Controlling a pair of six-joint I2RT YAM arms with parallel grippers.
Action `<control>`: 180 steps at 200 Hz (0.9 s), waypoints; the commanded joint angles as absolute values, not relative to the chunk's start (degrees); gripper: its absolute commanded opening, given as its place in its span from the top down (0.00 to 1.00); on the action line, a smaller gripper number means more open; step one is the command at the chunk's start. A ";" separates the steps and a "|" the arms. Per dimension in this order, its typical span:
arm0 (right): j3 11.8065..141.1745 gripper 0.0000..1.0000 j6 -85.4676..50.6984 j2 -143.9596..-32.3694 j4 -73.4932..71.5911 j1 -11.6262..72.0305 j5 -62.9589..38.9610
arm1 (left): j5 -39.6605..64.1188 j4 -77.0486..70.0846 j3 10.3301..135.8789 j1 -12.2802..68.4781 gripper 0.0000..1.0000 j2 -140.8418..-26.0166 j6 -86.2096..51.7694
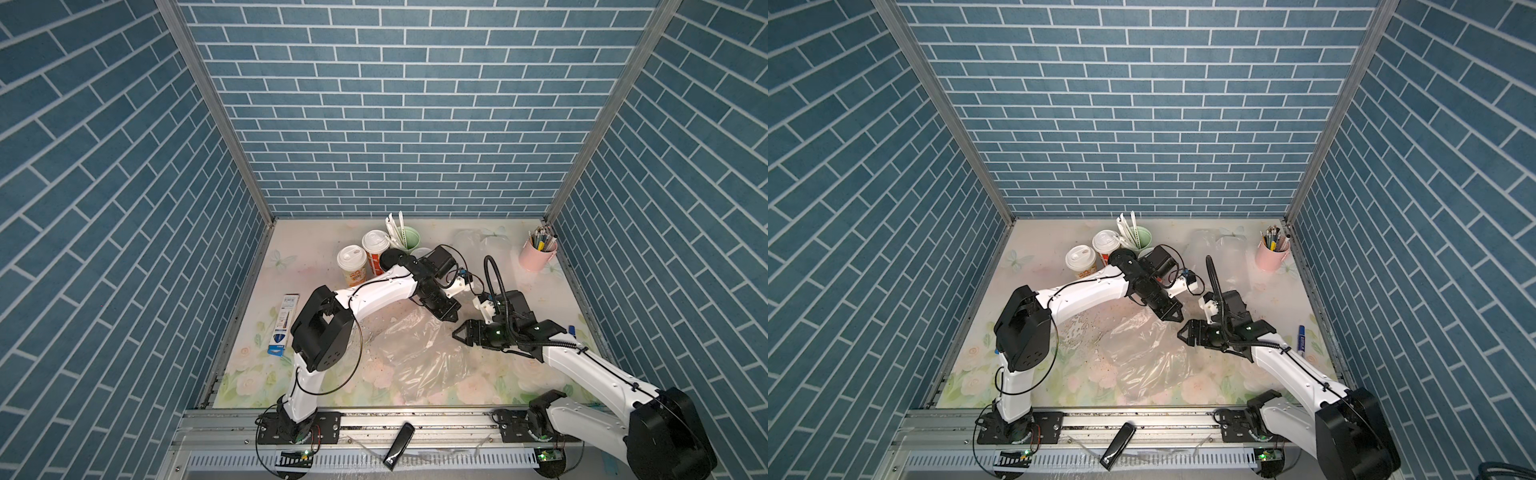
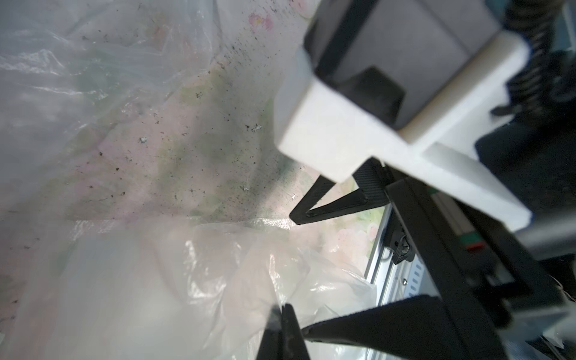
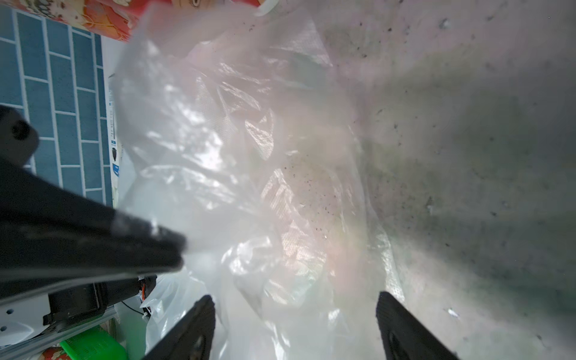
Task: Pack milk tea into plastic carrier bags
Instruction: Adjust the plastic carrier bag at the center of the board.
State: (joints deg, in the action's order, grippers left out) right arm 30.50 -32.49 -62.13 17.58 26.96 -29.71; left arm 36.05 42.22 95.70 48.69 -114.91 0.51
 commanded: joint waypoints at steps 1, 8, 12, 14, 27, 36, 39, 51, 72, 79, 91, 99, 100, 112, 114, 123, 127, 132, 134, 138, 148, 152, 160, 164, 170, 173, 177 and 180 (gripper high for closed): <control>31.81 0.19 -29.69 -63.14 11.96 27.62 -33.48 | 40.96 44.23 95.23 47.65 1.00 -112.94 3.60; 31.90 0.19 -29.36 -63.51 10.95 27.85 -34.19 | 41.58 44.68 95.32 47.40 1.00 -112.94 4.15; 31.95 0.19 -29.29 -63.77 10.36 28.00 -34.48 | 41.81 44.88 95.36 47.24 1.00 -112.96 4.34; 31.85 0.20 -29.25 -63.84 10.19 28.09 -34.59 | 41.83 44.90 95.36 47.16 1.00 -112.99 4.42; 32.30 0.24 -28.96 -64.67 9.17 28.56 -35.13 | 41.93 45.18 95.36 46.62 1.00 -113.10 4.66; 32.67 0.33 -28.99 -65.39 9.13 28.89 -35.47 | 41.84 45.02 95.28 46.21 1.00 -113.12 4.26; 32.77 0.36 -29.07 -65.61 9.16 28.89 -35.65 | 41.84 44.94 95.21 46.01 1.00 -113.12 4.10; 33.12 0.48 -29.24 -66.24 9.18 29.53 -36.20 | 41.84 43.97 94.73 45.32 1.00 -113.04 3.10; 33.15 0.66 -30.24 -66.28 9.03 31.05 -35.92 | 41.32 40.89 93.32 44.35 1.00 -112.34 -0.11; 33.05 0.73 -30.70 -66.27 8.74 31.57 -35.71 | 41.22 39.93 92.93 44.22 1.00 -112.17 -1.27; 33.24 0.83 -31.17 -66.18 8.49 32.58 -35.32 | 40.96 38.46 92.40 44.21 0.98 -111.86 -3.34; 33.46 0.91 -31.51 -66.15 8.43 33.22 -34.54 | 41.21 37.54 91.95 44.21 0.90 -111.76 -4.73; 33.47 0.91 -31.53 -66.17 8.43 33.31 -34.50 | 41.26 37.45 91.85 44.21 0.89 -111.73 -4.87; 33.66 0.95 -31.97 -66.35 8.12 33.93 -33.90 | 41.34 35.77 90.81 44.21 0.80 -111.09 -6.95; 33.66 0.95 -31.99 -66.42 8.09 34.10 -33.81 | 41.32 35.44 90.62 44.23 0.79 -110.94 -7.34; 33.87 0.95 -32.21 -66.77 8.10 34.58 -33.29 | 41.10 34.05 89.52 44.21 0.70 -110.21 -8.79; 33.98 0.95 -32.25 -66.92 8.09 34.70 -33.02 | 41.00 33.41 89.10 44.21 0.68 -109.87 -9.49; 34.09 0.94 -32.33 -67.18 8.09 34.82 -32.76 | 40.88 32.83 88.51 44.21 0.66 -109.42 -10.20; 34.16 0.94 -32.34 -67.29 8.04 35.03 -32.67 | 40.83 32.64 88.33 44.21 0.65 -109.25 -10.48; 34.20 0.93 -32.42 -67.47 8.07 35.11 -32.49 | 40.64 32.29 87.98 44.21 0.62 -108.86 -10.99; 34.52 0.93 -32.52 -68.06 8.07 35.32 -32.13 | 40.32 31.50 87.01 44.21 0.58 -108.02 -12.39; 34.68 0.93 -32.60 -68.31 8.04 35.41 -31.93 | 40.19 31.34 86.65 44.29 0.56 -107.67 -12.81; 34.91 0.93 -32.78 -68.74 8.05 35.44 -31.50 | 39.84 31.29 86.04 44.30 0.52 -107.13 -13.57; 35.02 0.93 -32.86 -68.93 8.08 35.58 -31.42 | 39.69 31.28 85.77 44.30 0.50 -106.80 -13.86; 35.23 0.92 -32.87 -69.24 8.07 35.68 -31.33 | 39.57 31.13 85.25 44.30 0.48 -106.48 -14.49; 35.34 0.92 -32.87 -69.45 8.08 35.75 -31.22 | 39.55 30.97 84.99 44.30 0.47 -106.30 -14.91; 35.53 0.92 -32.85 -69.67 8.02 35.85 -31.08 | 39.52 30.74 84.69 44.36 0.46 -106.14 -15.36; 35.64 0.92 -32.87 -69.84 8.01 35.88 -31.03 | 39.61 30.62 84.46 44.38 0.45 -106.02 -15.73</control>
